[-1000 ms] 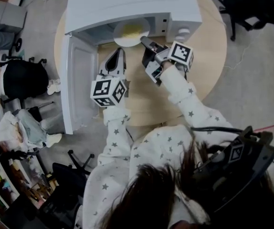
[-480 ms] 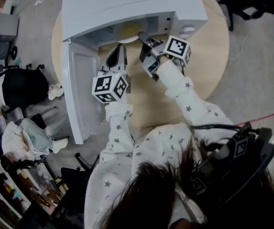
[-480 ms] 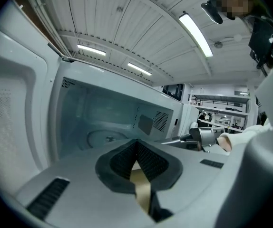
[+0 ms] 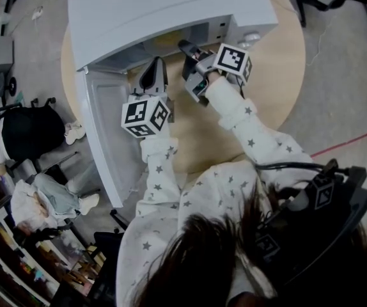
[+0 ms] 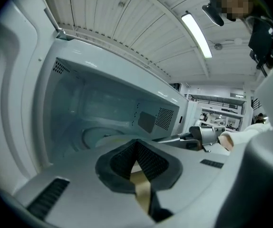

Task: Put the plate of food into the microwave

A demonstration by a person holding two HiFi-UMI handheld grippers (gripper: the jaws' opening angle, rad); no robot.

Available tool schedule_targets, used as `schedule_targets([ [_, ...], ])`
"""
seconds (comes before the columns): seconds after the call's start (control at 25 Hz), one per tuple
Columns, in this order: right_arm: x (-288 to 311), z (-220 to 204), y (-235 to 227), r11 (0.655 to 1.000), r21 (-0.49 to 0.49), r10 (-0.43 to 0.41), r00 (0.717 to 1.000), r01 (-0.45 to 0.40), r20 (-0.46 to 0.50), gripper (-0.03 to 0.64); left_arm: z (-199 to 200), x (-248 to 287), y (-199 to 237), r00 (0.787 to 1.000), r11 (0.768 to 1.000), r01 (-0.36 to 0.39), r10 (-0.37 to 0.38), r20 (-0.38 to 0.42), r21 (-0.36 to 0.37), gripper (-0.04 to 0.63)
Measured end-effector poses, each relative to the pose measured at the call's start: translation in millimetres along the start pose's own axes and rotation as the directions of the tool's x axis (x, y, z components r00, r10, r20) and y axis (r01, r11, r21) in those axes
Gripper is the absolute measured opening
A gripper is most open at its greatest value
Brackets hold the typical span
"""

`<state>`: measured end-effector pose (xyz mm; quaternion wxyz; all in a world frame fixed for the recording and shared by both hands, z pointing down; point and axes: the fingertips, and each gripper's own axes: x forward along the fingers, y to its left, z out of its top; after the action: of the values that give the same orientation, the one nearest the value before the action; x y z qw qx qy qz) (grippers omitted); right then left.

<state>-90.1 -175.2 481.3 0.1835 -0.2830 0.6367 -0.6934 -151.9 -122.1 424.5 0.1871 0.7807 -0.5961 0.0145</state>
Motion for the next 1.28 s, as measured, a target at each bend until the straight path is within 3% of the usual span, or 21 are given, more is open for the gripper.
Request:
schedule_targets([
  [0.16, 1, 1, 2, 1.000, -0.023, -0.020, 1.000, 0.019, -0.009, 0.018, 1, 2, -3, 1.000, 1.000, 0.010, -0.010, -0.002, 0.001, 0.002],
  [0.44, 2, 2, 3, 0.984, -0.165, -0.077, 0.997, 0.072, -0.024, 0.019, 3, 3, -5, 1.000, 1.000, 0.008, -0.008, -0.004, 0.000, 0.002],
  [0.52, 4, 1, 2, 0.981, -0.181, -0.073, 0.997, 0.066, -0.032, 0.075, 3, 2, -4, 1.000, 1.000, 0.006, -0.006, -0.003, 0.002, 0.002],
  [0.6, 6, 1, 1, 0.975, -0.212, -0.077, 0.996, 0.068, -0.038, 0.083, 3, 0, -1, 1.000, 1.000, 0.004, -0.004, -0.004, 0.003, 0.002],
  [0.64, 7, 1, 1, 0.969, -0.236, -0.083, 0.996, 0.071, -0.041, 0.114, 2, 0, 0, 1.000, 1.000, 0.003, -0.003, -0.005, 0.003, 0.000],
  [0.96, 13, 1, 7, 0.894, -0.436, -0.156, 0.983, 0.100, -0.093, 0.117, 2, -3, -1, 1.000, 1.000, 0.002, -0.002, -0.011, 0.007, 0.002],
  [1.28, 12, -7, -18, 0.840, -0.519, -0.280, 0.946, 0.159, -0.163, 0.117, -2, -1, -1, 1.000, 1.000, 0.003, -0.003, -0.022, 0.009, 0.002],
])
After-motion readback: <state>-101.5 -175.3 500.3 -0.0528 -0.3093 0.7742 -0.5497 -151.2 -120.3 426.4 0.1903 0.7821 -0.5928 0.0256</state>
